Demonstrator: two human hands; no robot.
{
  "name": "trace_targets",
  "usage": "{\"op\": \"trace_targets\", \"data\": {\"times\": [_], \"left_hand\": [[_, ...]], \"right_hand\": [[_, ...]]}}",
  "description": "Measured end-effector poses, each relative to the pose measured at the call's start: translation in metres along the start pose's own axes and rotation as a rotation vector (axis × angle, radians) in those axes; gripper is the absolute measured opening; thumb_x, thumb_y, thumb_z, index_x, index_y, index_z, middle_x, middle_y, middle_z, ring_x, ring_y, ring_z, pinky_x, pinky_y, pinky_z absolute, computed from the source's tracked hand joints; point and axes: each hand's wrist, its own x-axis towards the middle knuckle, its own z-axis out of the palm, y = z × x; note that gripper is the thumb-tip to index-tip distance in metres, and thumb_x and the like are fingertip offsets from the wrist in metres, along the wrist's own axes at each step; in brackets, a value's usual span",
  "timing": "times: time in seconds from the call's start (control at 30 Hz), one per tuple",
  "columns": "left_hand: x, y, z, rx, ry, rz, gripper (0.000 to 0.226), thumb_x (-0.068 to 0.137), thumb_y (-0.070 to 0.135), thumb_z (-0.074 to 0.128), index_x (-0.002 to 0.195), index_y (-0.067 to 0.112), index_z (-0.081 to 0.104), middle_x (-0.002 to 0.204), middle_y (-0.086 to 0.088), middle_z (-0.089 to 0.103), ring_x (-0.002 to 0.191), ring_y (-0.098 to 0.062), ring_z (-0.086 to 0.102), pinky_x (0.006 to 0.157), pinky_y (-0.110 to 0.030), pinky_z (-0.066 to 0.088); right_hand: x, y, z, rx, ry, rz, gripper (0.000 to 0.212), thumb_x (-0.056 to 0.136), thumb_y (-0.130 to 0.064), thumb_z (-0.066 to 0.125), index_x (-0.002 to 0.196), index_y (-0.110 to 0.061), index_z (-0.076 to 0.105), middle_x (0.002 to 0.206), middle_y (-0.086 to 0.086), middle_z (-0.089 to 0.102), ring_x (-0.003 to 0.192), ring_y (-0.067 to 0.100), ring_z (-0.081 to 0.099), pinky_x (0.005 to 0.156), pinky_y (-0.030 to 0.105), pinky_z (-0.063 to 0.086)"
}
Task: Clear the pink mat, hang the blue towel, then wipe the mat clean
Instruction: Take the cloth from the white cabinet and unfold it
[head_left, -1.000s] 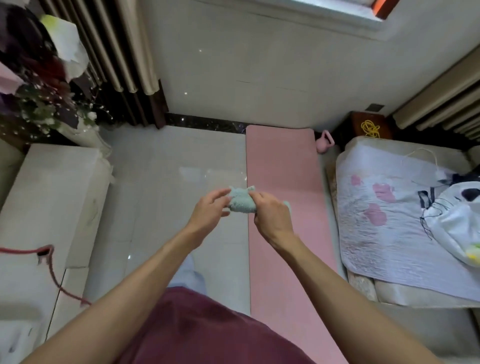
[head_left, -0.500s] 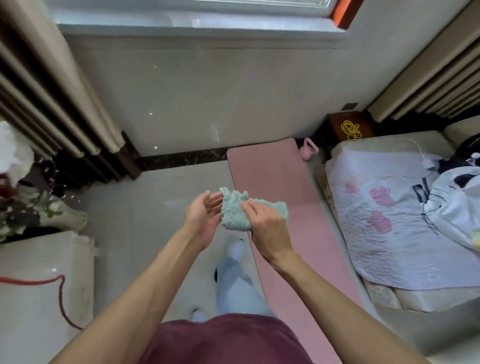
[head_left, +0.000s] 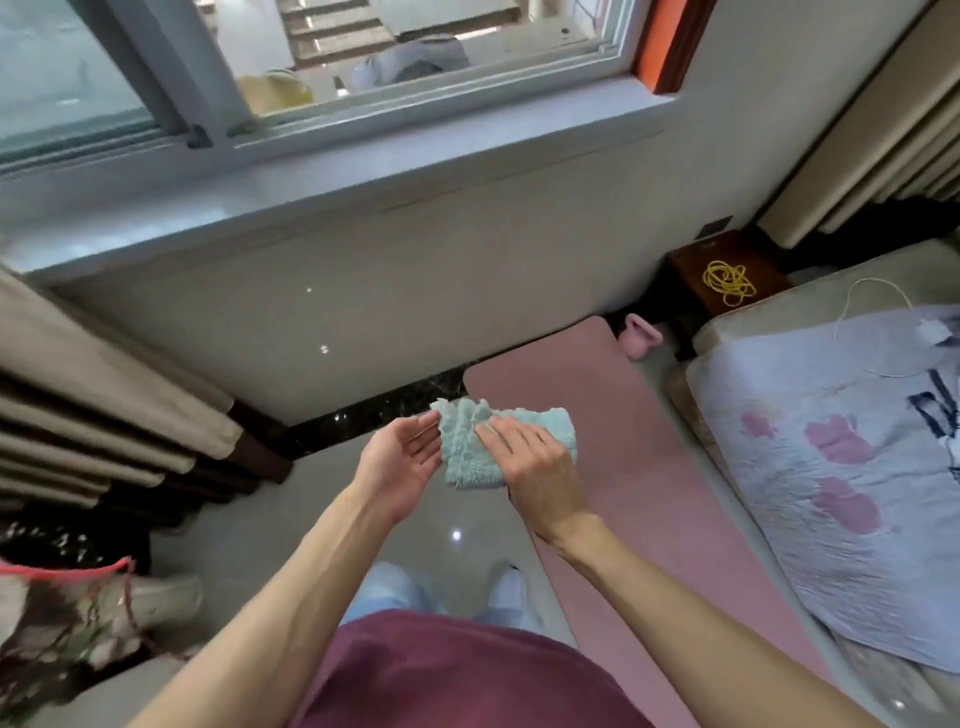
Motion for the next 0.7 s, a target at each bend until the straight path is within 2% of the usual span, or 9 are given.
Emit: {"op": "trace_targets", "data": {"times": [0.13, 0.3, 0.5, 0.63, 0.7], "left_hand": [[0.050, 0.035, 0.030, 0.049, -0.027, -0.065, 0.030, 0.095, 0.012, 0.042, 0.113, -0.001, 0.062, 0.105, -0.014, 0.066, 0.092, -0.022, 0.063, 0.079, -0.030, 0.050], [0.121, 0.080, 0.062, 0.143, -0.051, -0.153, 0.034, 0.096, 0.013, 0.041, 0.121, -0.001, 0.059, 0.106, -0.012, 0.066, 0.092, -0.020, 0.063, 0.078, -0.028, 0.050], [0.221, 0.135, 0.093, 0.361, -0.111, -0.302, 0.034, 0.096, 0.012, 0.041, 0.121, 0.000, 0.061, 0.101, -0.009, 0.068, 0.087, -0.018, 0.065, 0.072, -0.025, 0.049], [0.289, 0.161, 0.109, 0.458, -0.160, -0.388, 0.030, 0.096, 0.010, 0.041, 0.113, 0.002, 0.064, 0.090, -0.006, 0.074, 0.072, -0.013, 0.071, 0.059, -0.021, 0.056], [0.312, 0.168, 0.120, 0.482, -0.180, -0.424, 0.027, 0.096, 0.011, 0.041, 0.106, 0.004, 0.066, 0.092, -0.005, 0.072, 0.081, -0.014, 0.069, 0.065, -0.021, 0.054]], "right_hand": [[0.046, 0.034, 0.012, -0.032, 0.036, 0.049, 0.039, 0.087, -0.002, 0.042, 0.113, -0.009, 0.070, 0.110, 0.009, 0.071, 0.102, 0.024, 0.068, 0.083, 0.034, 0.057], [0.099, 0.068, 0.037, -0.070, 0.025, 0.152, 0.041, 0.086, -0.001, 0.040, 0.112, -0.007, 0.071, 0.109, 0.010, 0.071, 0.101, 0.024, 0.069, 0.083, 0.034, 0.057], [0.167, 0.087, 0.084, -0.064, -0.081, 0.410, 0.044, 0.086, -0.003, 0.038, 0.116, -0.009, 0.069, 0.115, 0.009, 0.070, 0.106, 0.025, 0.068, 0.087, 0.036, 0.057], [0.207, 0.092, 0.109, -0.069, -0.121, 0.551, 0.047, 0.086, -0.003, 0.035, 0.120, -0.009, 0.067, 0.120, 0.009, 0.068, 0.110, 0.025, 0.066, 0.092, 0.037, 0.055], [0.223, 0.099, 0.115, -0.089, -0.124, 0.643, 0.048, 0.085, -0.003, 0.034, 0.121, -0.008, 0.066, 0.119, 0.009, 0.068, 0.109, 0.026, 0.066, 0.092, 0.036, 0.054]]}}
